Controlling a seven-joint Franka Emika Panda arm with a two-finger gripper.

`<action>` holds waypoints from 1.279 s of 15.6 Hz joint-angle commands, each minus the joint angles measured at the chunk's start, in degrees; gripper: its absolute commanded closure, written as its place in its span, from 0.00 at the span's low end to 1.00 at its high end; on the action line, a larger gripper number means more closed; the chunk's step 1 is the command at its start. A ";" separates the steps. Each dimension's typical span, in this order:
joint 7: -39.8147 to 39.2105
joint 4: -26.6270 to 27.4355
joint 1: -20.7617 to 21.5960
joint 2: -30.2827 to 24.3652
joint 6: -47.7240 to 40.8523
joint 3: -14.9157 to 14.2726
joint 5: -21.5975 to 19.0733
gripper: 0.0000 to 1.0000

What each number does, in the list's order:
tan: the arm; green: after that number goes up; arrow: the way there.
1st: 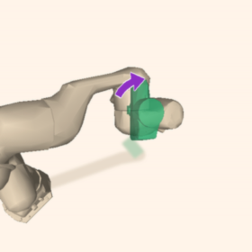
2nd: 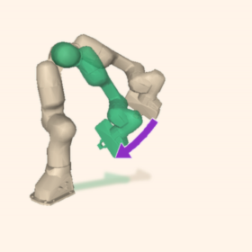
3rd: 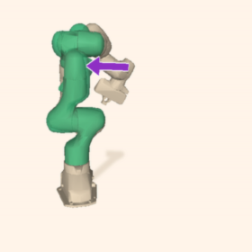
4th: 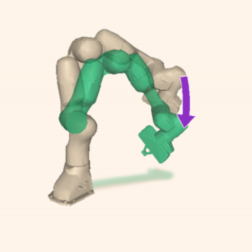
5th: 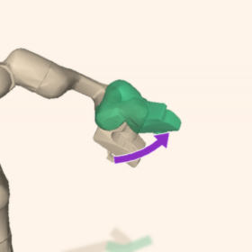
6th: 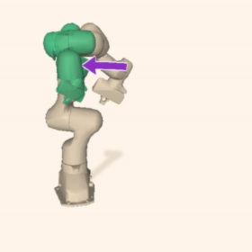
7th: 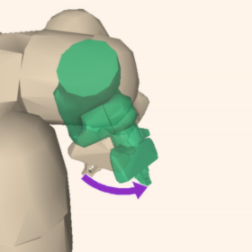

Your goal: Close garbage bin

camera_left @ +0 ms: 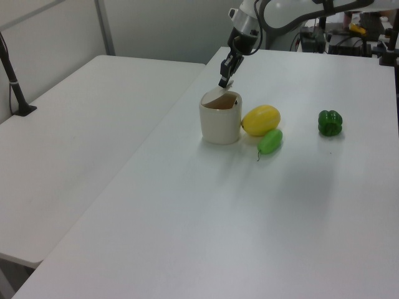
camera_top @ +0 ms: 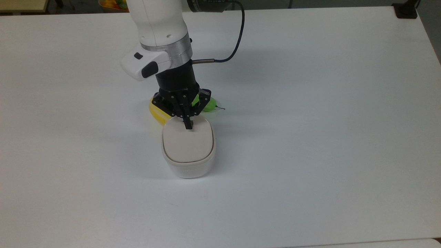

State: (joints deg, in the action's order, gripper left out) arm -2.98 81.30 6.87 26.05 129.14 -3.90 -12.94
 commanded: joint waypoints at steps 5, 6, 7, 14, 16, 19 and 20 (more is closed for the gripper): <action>-1.15 2.28 0.07 1.11 -1.88 -0.50 0.28 1.00; -1.15 2.37 -0.11 1.28 -1.97 -0.50 0.28 1.00; -1.24 2.37 -0.28 1.89 -2.40 -0.50 0.28 1.00; -1.06 2.81 -0.20 3.31 -2.67 -0.50 0.28 1.00; -0.54 2.28 -0.37 2.35 -4.85 -0.50 -0.16 1.00; -0.53 2.19 -2.03 -2.92 -12.14 -1.38 -0.25 1.00; -0.53 2.11 -2.74 -4.50 -15.21 -1.38 -0.25 1.00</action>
State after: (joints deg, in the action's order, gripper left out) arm -3.03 81.96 6.29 27.08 122.22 -4.71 -12.94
